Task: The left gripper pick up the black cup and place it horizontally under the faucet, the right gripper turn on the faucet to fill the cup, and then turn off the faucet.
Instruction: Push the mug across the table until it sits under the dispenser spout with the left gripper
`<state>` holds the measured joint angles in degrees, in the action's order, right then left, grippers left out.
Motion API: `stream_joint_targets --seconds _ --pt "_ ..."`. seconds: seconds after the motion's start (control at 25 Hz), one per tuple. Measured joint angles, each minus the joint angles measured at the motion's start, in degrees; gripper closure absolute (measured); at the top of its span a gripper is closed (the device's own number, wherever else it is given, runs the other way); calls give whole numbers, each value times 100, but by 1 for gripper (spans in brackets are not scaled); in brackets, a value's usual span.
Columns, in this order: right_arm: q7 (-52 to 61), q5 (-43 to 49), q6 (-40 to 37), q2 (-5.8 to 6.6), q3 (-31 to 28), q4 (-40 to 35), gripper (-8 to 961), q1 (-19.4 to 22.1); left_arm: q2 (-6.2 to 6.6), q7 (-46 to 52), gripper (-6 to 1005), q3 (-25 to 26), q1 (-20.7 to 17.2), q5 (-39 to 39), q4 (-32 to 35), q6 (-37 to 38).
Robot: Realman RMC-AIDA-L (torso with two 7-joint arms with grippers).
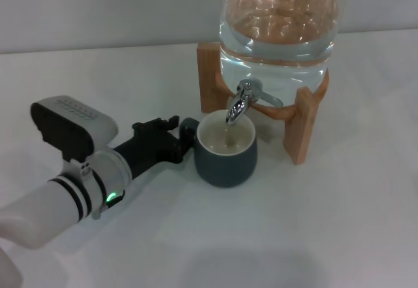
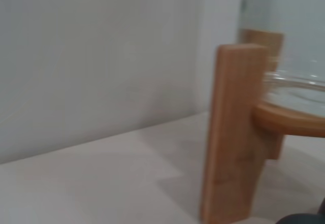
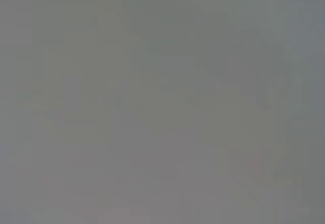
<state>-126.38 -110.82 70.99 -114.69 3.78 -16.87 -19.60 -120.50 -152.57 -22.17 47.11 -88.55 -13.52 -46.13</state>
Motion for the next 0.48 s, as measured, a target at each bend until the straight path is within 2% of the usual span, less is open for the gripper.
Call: stream_joint_targets --seconds 0.2,0.48 --pt "0 0 -2 0 0 0 111 0 18 0 631 272 -109 27 39 67" --pt "4 0 10 0 6 0 111 -9 18 12 631 282 36 207 -10 254"
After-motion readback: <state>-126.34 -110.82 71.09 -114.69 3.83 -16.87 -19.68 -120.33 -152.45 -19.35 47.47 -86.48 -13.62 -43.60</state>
